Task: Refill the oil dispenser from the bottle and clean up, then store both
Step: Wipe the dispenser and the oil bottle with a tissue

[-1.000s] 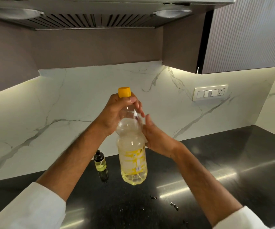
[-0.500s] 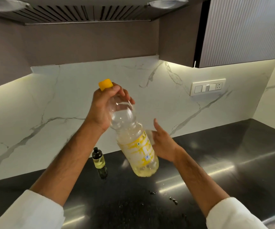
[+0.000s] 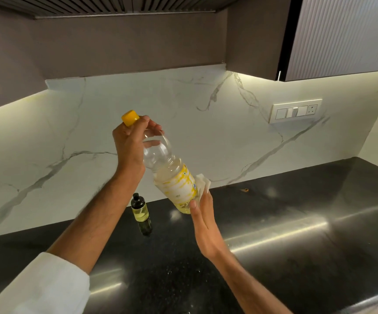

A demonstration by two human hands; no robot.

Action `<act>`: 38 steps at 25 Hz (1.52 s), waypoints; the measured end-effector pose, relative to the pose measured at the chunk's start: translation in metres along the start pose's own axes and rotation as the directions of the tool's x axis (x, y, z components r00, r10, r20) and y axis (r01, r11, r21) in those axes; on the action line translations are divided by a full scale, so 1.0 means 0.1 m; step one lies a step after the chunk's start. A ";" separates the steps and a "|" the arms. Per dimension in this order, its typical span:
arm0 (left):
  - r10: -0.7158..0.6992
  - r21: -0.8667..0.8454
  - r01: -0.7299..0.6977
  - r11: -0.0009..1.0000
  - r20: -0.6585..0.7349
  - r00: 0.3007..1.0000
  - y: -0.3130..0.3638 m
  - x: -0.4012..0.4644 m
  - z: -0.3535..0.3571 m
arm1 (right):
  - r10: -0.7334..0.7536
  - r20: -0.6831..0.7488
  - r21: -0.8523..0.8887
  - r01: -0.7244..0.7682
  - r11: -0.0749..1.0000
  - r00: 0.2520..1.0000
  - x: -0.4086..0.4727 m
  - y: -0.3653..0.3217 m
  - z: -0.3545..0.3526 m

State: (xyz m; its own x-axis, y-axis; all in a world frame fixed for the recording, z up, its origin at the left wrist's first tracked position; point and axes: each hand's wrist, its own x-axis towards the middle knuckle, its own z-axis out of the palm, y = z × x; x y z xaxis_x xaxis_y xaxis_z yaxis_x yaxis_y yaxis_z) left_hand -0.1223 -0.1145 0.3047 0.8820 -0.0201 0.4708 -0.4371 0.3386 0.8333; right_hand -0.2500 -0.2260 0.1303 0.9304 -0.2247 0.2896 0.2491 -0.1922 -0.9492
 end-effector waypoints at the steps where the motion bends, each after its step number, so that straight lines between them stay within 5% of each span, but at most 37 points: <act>1: -0.015 -0.004 0.015 1.000 0.012 1.000 -0.01 0.00 -0.03 | 0.016 -0.006 0.008 -0.016 1.000 1.000 0.03 0.00 -0.02; 8: -0.061 -0.059 0.067 0.996 0.088 0.994 -0.04 -0.03 -0.20 | 0.326 0.299 0.336 -0.419 0.844 0.897 0.51 0.06 -0.27; 11: -0.053 -0.059 0.057 0.997 0.056 0.997 -0.05 -0.02 -0.28 | 0.351 0.397 0.601 -0.529 0.600 0.848 0.48 0.13 -0.25; 14: -0.026 -0.063 0.027 0.998 0.020 0.999 -0.05 0.01 -0.30 | 0.308 0.362 0.818 -0.458 0.347 0.880 0.34 0.14 -0.14; 18: -0.008 -0.103 0.007 0.995 -0.008 1.000 -0.06 -0.02 -0.27 | 0.293 0.305 0.910 -0.368 0.190 0.906 0.19 0.11 0.08; 26: 0.075 -0.025 -0.075 0.997 0.016 0.997 -0.05 -0.04 -0.28 | 0.293 0.413 0.891 -0.449 0.064 0.862 0.02 0.18 0.05; 29: 0.145 0.062 -0.147 0.987 0.033 0.989 -0.05 -0.04 -0.31 | 0.382 0.392 0.885 -0.456 0.091 0.837 -0.04 0.20 -0.01; 32: 0.178 0.153 -0.182 0.971 0.043 0.983 -0.07 -0.04 -0.32 | 0.436 0.270 0.886 -0.399 0.237 0.858 -0.06 0.14 -0.07; 35: 0.147 0.177 -0.139 0.974 -0.034 0.989 -0.11 -0.03 -0.36 | 0.434 -0.008 0.687 -0.310 0.657 0.901 -0.11 0.15 -0.09; 38: 0.130 0.181 -0.115 0.977 -0.074 0.989 -0.12 -0.03 -0.32 | 0.179 -0.190 0.200 -0.140 0.970 0.965 -0.07 0.12 0.00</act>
State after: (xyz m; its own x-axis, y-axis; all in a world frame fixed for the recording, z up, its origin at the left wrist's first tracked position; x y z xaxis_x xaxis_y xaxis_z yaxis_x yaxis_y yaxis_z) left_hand -0.1144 -0.0884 0.2837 0.8281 0.0943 0.5525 -0.5603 0.1628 0.8121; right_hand -0.2536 -0.2271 0.1169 0.8918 -0.4324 0.1334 0.1649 0.0360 -0.9857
